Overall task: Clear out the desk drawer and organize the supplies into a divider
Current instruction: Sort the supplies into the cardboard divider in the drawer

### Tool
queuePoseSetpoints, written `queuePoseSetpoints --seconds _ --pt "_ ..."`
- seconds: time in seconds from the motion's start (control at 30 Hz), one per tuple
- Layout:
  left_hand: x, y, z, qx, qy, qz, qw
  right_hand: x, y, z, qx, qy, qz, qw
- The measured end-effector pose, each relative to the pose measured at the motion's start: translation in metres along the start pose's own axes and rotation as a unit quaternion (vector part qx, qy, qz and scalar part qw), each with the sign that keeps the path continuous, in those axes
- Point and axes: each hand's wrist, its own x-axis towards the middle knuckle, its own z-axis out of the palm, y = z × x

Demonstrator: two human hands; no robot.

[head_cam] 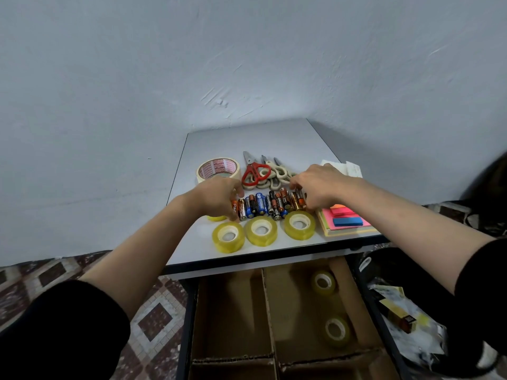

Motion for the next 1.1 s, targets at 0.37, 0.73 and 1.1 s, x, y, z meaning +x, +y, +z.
queuePoseSetpoints --seconds 0.37,0.73,1.1 --pt "0.002 0.000 0.001 0.027 0.005 0.006 1.000 0.005 0.000 0.004 0.000 0.000 -0.009 1.000" --pt "-0.006 -0.002 -0.002 0.006 0.062 0.024 0.998 0.006 0.002 0.004 0.026 0.020 0.009 0.999" --pt "-0.014 -0.003 -0.003 -0.019 0.085 0.028 0.996 0.003 0.003 0.007 0.051 0.021 0.016 0.998"
